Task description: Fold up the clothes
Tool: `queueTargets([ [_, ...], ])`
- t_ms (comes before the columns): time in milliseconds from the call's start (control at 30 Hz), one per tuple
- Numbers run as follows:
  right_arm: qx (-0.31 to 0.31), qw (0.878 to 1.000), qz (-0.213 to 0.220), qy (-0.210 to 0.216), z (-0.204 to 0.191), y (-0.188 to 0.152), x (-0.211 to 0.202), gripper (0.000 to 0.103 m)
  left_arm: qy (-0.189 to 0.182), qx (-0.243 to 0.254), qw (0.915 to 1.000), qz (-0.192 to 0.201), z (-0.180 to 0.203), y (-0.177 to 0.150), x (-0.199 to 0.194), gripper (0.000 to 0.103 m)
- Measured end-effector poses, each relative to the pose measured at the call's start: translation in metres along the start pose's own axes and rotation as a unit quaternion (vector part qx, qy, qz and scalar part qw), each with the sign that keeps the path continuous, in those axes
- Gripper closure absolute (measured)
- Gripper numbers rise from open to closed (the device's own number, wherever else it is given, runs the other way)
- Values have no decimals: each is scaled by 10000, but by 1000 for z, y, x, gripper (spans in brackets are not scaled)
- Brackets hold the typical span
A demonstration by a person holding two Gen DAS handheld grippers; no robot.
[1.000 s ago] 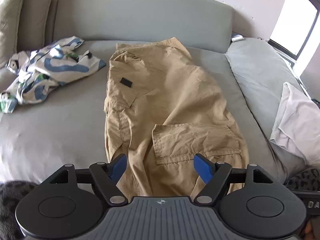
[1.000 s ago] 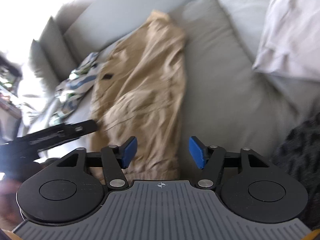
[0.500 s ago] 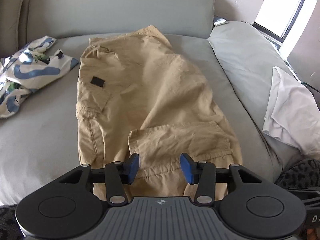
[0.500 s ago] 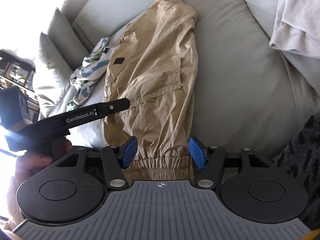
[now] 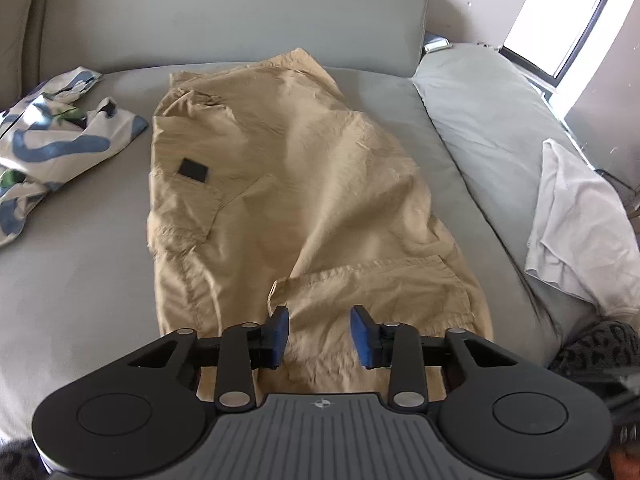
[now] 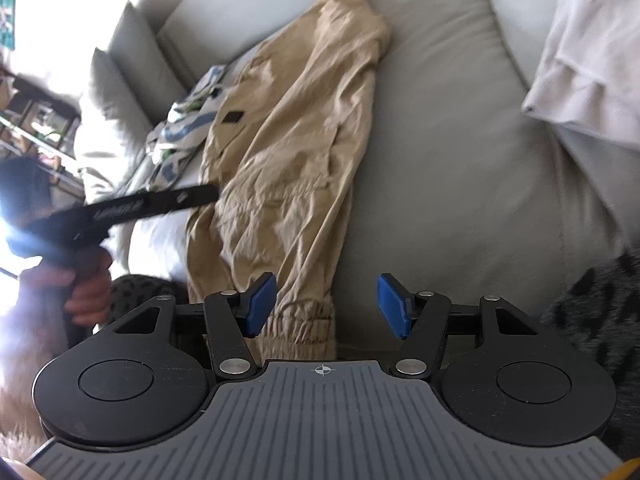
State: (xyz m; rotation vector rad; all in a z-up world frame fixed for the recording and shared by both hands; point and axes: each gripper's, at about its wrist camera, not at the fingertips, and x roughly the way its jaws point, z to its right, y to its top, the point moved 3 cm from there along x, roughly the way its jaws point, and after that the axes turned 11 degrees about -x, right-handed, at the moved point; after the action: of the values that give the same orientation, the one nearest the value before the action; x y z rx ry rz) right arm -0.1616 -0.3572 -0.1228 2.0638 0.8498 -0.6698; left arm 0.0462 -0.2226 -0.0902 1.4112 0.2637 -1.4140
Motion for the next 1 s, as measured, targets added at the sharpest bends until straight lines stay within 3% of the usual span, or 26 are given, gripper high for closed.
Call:
queueTargets([
  [67, -36, 9999, -26, 136, -2, -3, 4, 41, 100, 149, 9998, -85, 4, 3, 11, 73],
  [200, -85, 9994, -34, 334, -2, -5, 13, 41, 526, 72, 9963, -678, -9, 2, 49, 82],
  [567, -31, 9925, -308, 1183, 7, -6, 57, 40, 526, 250, 9949, -822, -9, 10, 54, 82],
  [667, 252, 9908, -158, 1318, 3, -8, 50, 39, 423, 112, 9958, -798, -12, 13, 53, 82],
  [700, 352, 9900, -104, 1361, 2, -9, 47, 46, 360, 64, 9964, -762, -13, 14, 49, 82],
  [733, 451, 9891, -50, 1404, 0, -10, 44, 73, 309, 15, 9969, -722, -14, 13, 44, 82],
  [767, 549, 9880, 4, 1446, -1, -11, 42, 78, 295, -26, 9973, -666, -16, 12, 37, 82],
  [867, 846, 9838, 165, 1573, -5, -13, 33, 81, 270, -131, 9991, -294, -22, 5, 1, 81],
  [933, 1043, 9803, 273, 1656, -8, -14, 28, 81, 123, -456, 9989, 20, -33, -2, -30, 71],
  [1000, 1239, 9762, 380, 1738, -11, -15, 23, 82, -57, -1043, 9941, 283, -48, -12, -60, 51],
])
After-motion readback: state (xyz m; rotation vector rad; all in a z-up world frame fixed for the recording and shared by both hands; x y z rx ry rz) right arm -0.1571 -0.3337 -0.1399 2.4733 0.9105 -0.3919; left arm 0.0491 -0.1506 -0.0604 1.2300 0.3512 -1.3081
